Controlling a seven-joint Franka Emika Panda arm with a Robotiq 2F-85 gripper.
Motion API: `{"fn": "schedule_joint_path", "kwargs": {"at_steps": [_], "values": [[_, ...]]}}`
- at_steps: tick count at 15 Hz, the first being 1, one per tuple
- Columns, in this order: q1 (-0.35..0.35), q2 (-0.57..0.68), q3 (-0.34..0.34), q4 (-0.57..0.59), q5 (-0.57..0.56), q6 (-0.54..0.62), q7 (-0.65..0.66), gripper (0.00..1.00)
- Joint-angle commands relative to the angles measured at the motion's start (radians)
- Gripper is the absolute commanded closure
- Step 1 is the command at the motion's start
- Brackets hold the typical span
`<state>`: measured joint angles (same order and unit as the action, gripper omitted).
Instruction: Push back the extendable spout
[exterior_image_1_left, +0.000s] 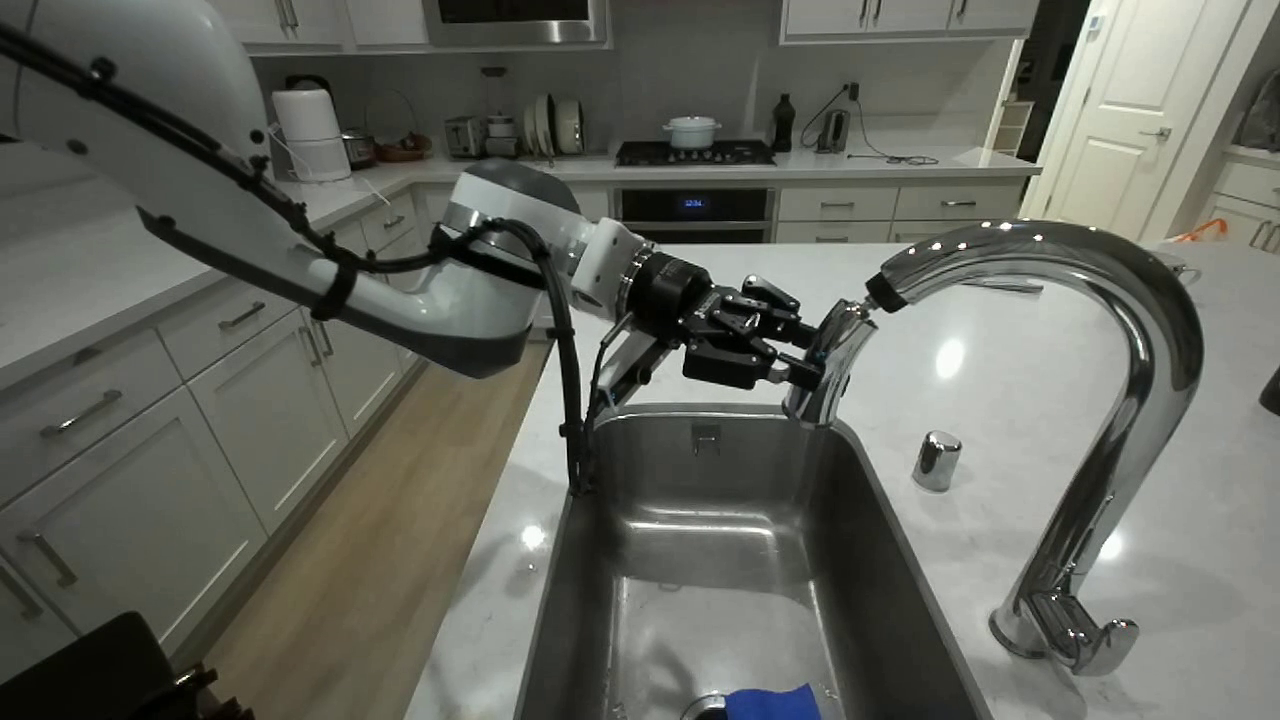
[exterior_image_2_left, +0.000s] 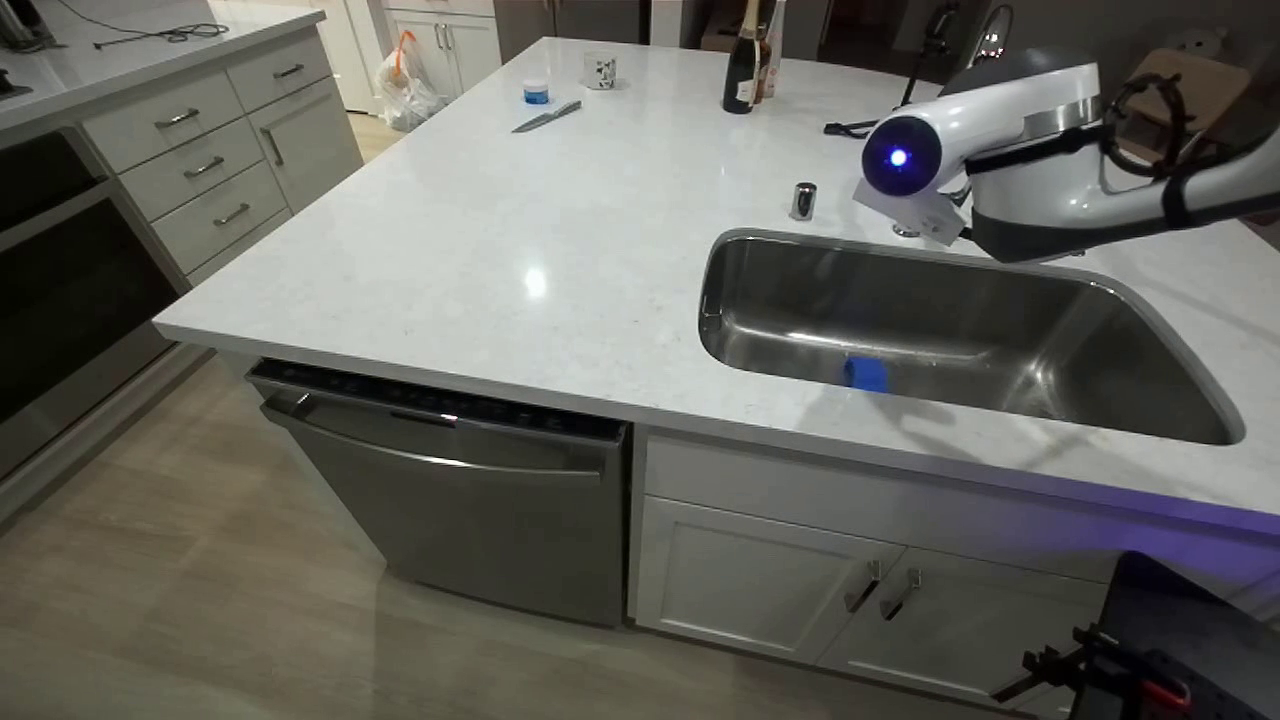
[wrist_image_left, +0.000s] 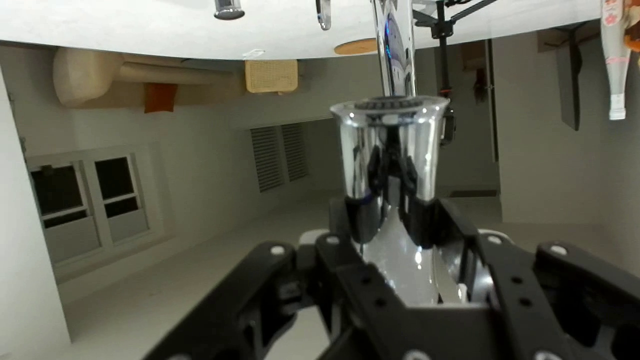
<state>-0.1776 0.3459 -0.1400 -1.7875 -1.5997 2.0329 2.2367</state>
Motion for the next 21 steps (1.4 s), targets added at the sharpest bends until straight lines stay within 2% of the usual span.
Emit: {"fn": "schedule_joint_path", "kwargs": {"at_steps": [1, 21], "values": [[0.01, -0.027, 0.008, -0.006, 0.044, -0.045, 0.042, 0.78], [0.012, -0.061, -0.005, 0.052, 0.112, -0.038, 0.068, 0.78]]}}
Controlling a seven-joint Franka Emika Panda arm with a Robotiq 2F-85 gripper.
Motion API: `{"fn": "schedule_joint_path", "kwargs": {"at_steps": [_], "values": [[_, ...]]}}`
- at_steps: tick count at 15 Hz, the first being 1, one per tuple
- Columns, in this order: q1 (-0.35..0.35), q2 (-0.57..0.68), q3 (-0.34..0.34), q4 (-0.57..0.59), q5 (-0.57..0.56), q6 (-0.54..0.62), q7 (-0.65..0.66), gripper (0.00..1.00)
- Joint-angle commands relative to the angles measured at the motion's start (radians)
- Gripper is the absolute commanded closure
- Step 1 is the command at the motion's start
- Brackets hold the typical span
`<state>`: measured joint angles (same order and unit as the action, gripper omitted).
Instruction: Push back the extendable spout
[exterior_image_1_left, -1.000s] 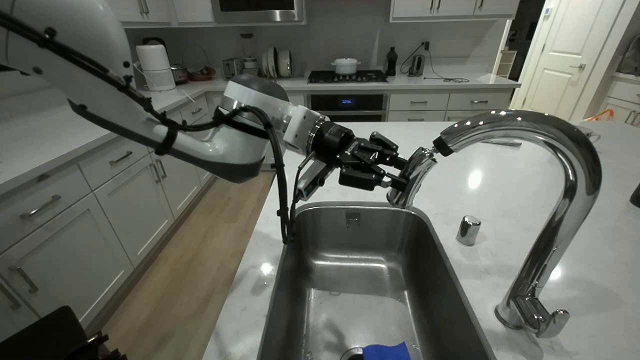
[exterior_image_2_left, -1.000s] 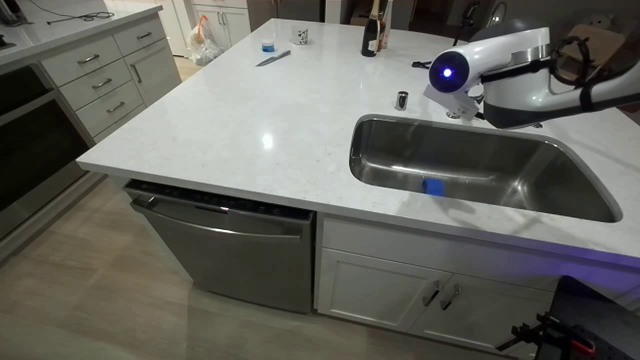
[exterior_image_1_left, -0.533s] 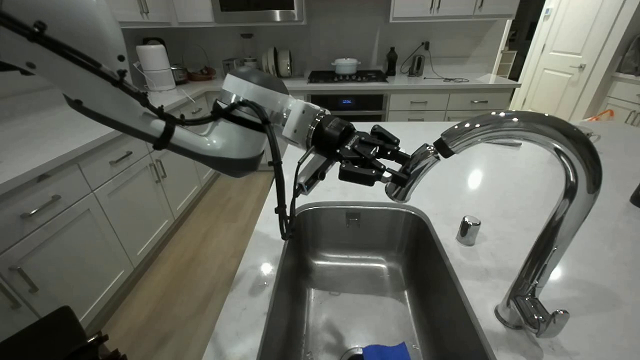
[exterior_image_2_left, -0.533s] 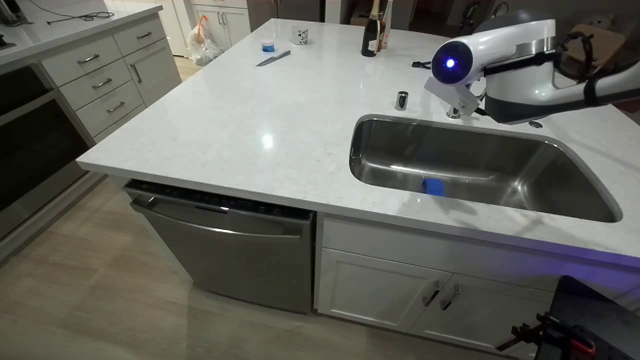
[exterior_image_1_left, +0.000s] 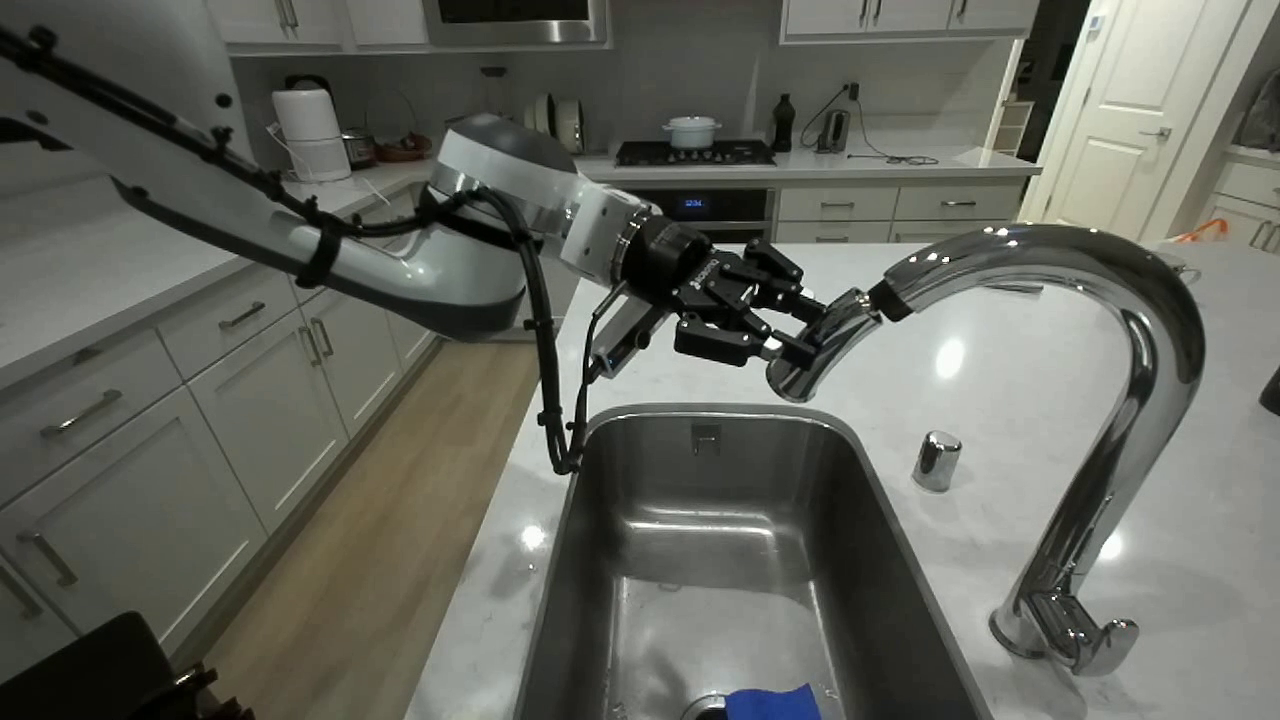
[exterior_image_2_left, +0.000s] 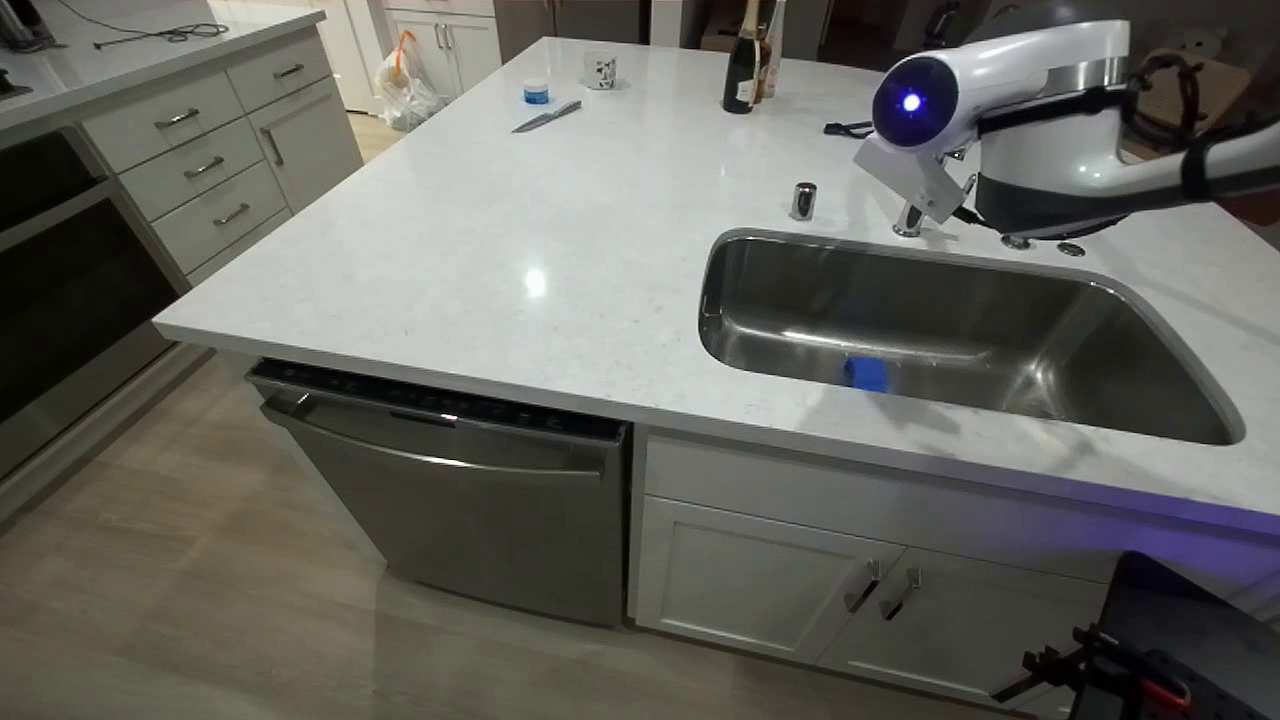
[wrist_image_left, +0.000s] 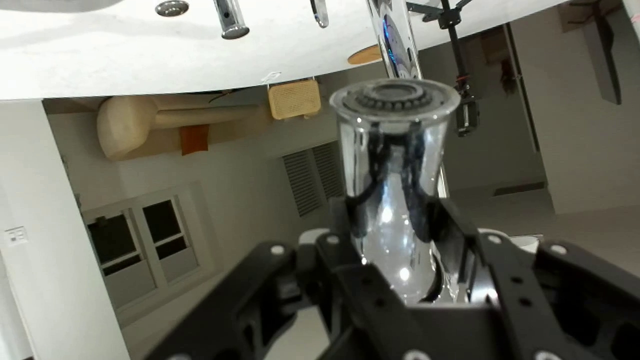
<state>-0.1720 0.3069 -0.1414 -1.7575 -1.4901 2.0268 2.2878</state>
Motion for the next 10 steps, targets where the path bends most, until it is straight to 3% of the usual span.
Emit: {"fn": "schedule_joint_path", "kwargs": {"at_steps": [1, 10], "values": [[0.008, -0.019, -0.004, 0.026, 0.002, -0.034, 0.015, 0.78], [-0.016, -0.006, -0.02, 0.048, 0.025, -0.026, -0.012, 0.78]]}}
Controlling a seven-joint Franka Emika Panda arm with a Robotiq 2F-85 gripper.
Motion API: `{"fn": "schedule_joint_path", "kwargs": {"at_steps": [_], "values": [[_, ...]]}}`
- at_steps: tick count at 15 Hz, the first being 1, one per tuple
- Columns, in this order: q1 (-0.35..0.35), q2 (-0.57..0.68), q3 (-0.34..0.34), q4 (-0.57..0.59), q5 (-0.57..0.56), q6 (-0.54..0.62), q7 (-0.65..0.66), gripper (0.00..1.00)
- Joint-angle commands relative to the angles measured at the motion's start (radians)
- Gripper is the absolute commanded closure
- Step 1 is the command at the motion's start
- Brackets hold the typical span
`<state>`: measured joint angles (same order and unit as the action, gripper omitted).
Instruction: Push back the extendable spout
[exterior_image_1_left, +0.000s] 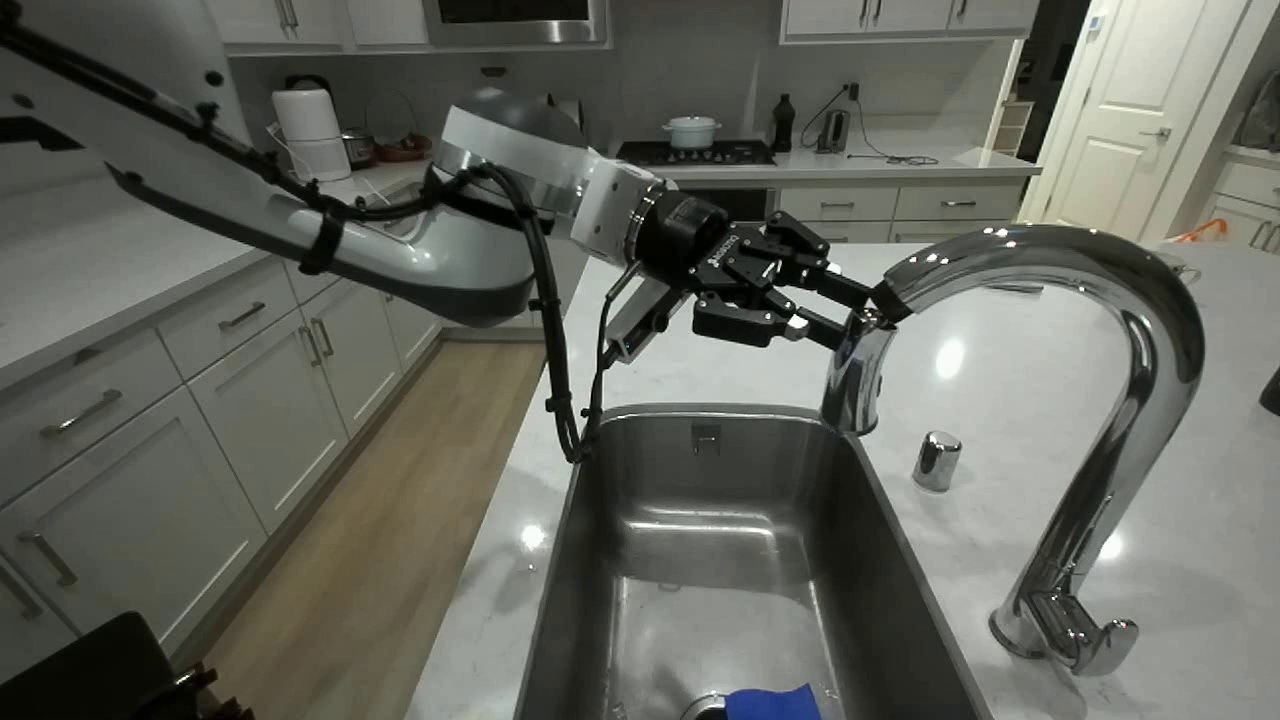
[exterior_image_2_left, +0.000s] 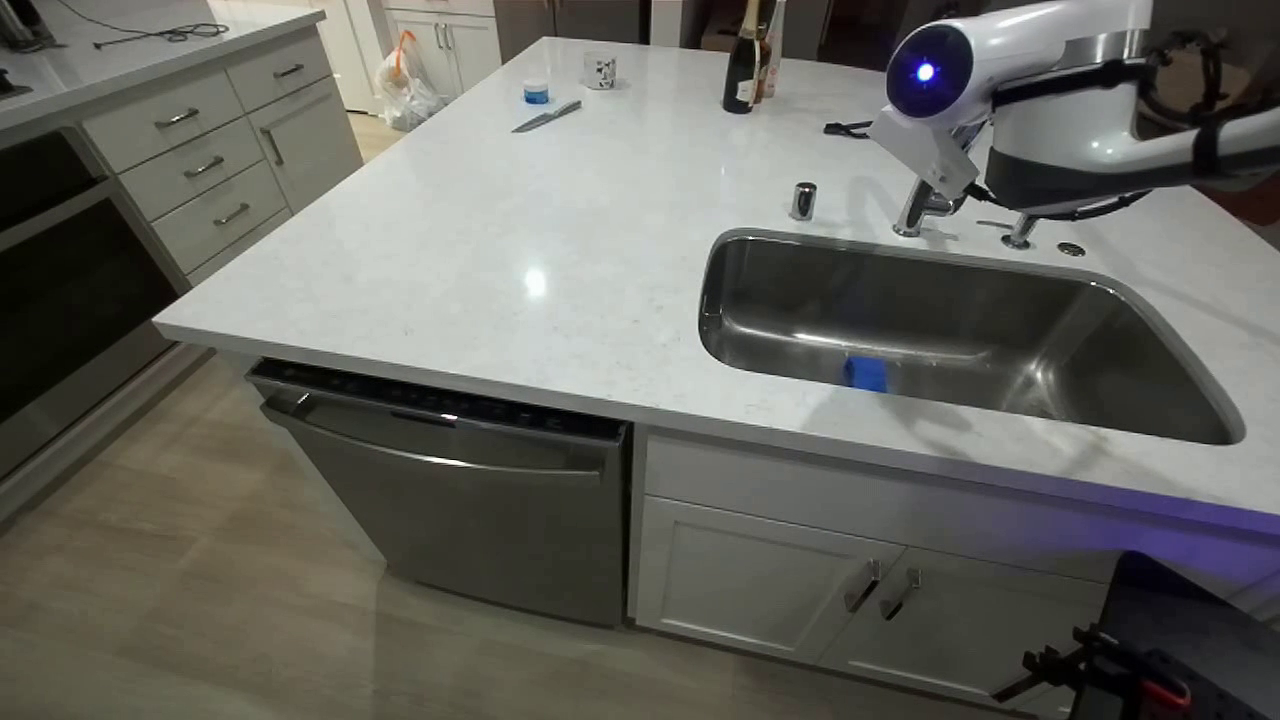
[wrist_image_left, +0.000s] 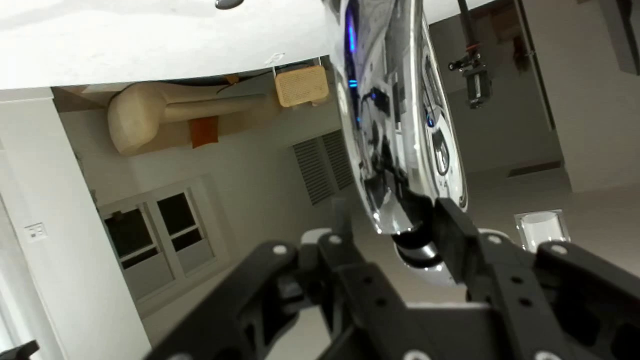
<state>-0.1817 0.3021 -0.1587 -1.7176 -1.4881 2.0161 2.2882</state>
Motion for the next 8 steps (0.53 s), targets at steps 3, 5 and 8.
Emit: {"fn": "schedule_joint_path", "kwargs": {"at_steps": [3, 5, 8], "values": [[-0.021, 0.003, 0.008, -0.002, 0.071, 0.049, -0.088, 0.2], [-0.036, 0.011, 0.018, -0.017, 0.125, 0.158, -0.164, 0.05], [-0.037, 0.024, 0.022, -0.042, 0.203, 0.273, -0.295, 0.0]]}}
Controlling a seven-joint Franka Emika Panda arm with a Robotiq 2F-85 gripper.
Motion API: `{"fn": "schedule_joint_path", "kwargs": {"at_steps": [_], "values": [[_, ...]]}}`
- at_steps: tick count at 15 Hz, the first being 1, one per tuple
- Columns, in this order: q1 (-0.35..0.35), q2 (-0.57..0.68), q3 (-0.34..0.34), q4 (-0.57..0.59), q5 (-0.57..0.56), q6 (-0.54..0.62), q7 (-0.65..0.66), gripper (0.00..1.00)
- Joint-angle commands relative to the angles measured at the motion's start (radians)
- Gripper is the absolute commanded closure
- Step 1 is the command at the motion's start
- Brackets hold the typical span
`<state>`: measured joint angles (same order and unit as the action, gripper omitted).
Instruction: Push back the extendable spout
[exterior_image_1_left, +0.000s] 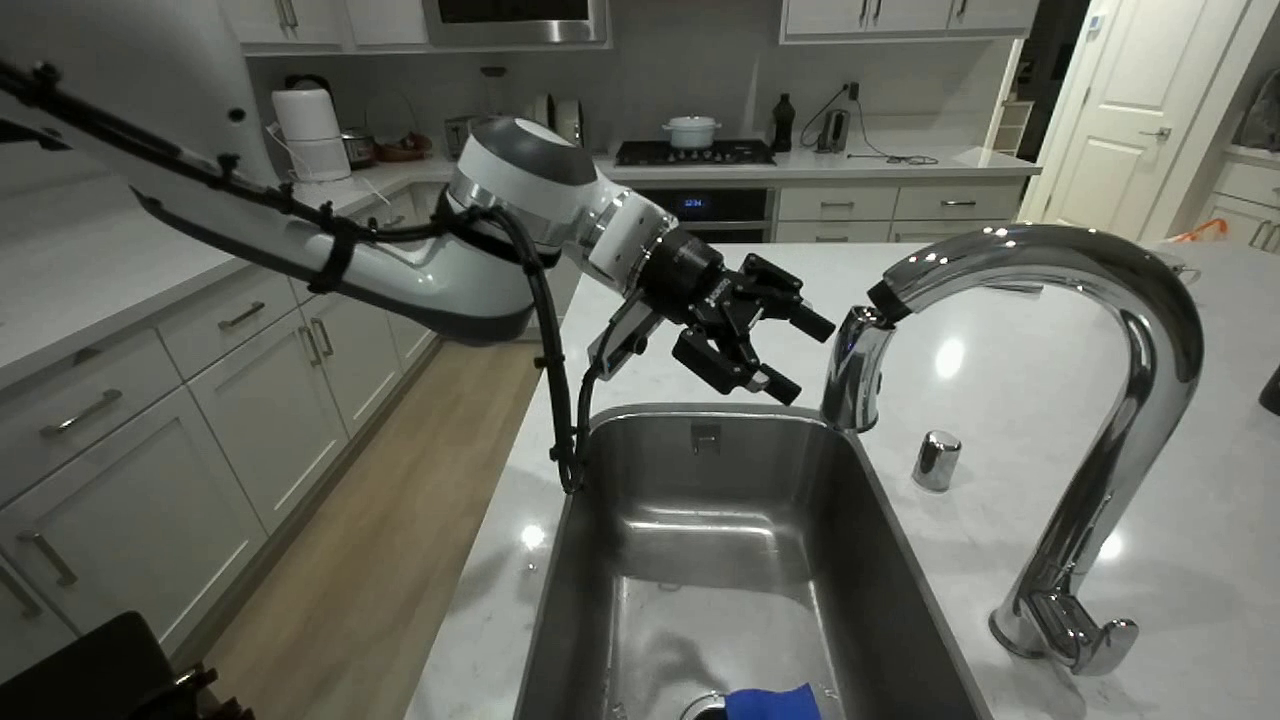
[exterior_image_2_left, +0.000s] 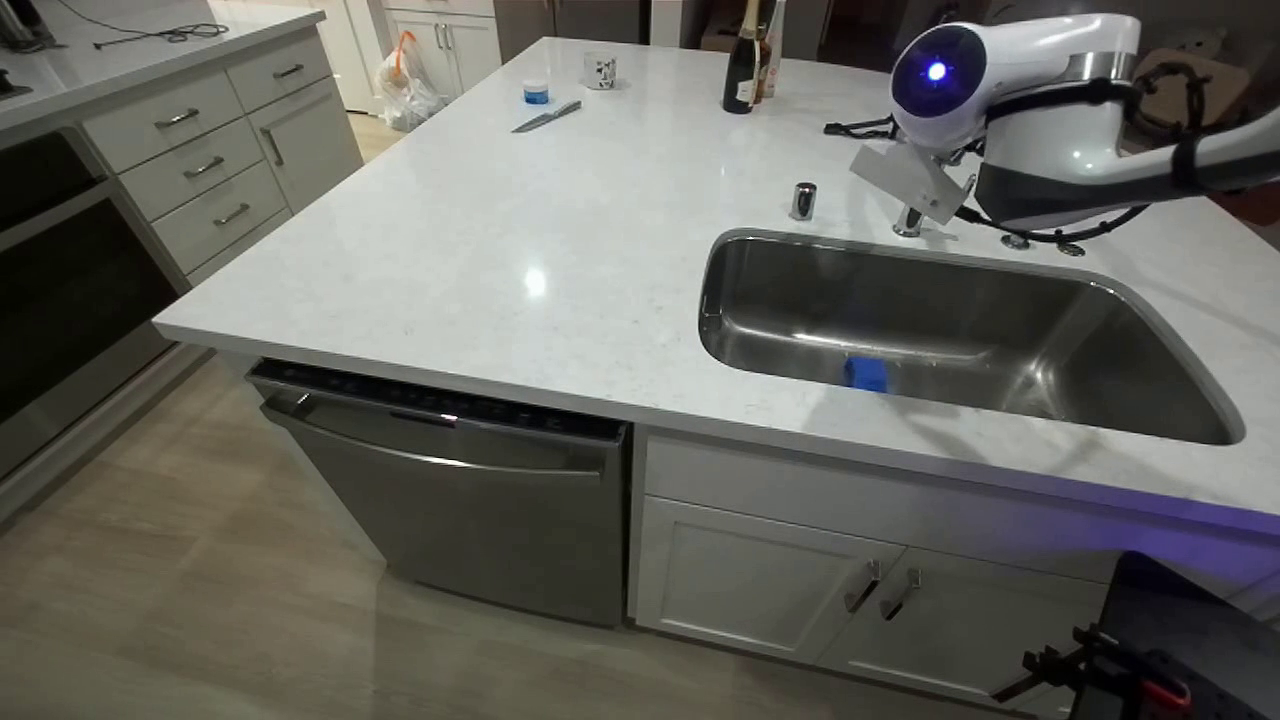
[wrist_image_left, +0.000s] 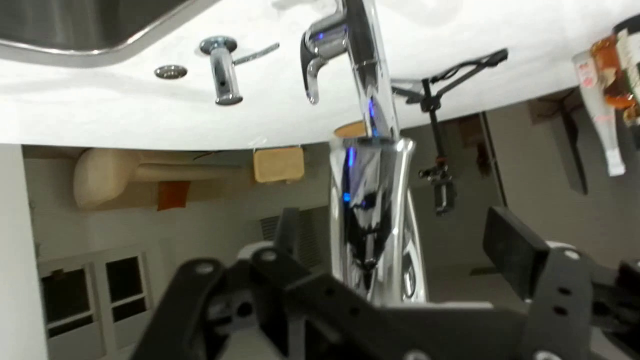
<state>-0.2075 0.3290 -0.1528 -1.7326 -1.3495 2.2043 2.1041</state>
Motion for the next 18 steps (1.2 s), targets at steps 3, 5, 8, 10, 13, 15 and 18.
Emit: {"fn": "schedule_joint_path", "kwargs": {"at_steps": [3, 5, 8, 10, 13, 15, 18], "values": [[0.006, -0.045, 0.014, -0.111, 0.128, 0.096, -0.286, 0.0], [0.027, -0.074, 0.005, -0.156, 0.135, 0.037, -0.38, 0.0], [0.065, -0.122, -0.004, -0.215, 0.075, -0.08, -0.394, 0.0], [0.047, -0.067, 0.002, -0.163, 0.093, -0.055, -0.376, 0.0], [0.063, -0.104, 0.007, -0.207, 0.08, -0.089, -0.375, 0.0], [0.063, -0.108, 0.006, -0.212, 0.079, -0.089, -0.375, 0.0], [0.067, -0.096, 0.004, -0.206, 0.067, -0.105, -0.345, 0.0]]}}
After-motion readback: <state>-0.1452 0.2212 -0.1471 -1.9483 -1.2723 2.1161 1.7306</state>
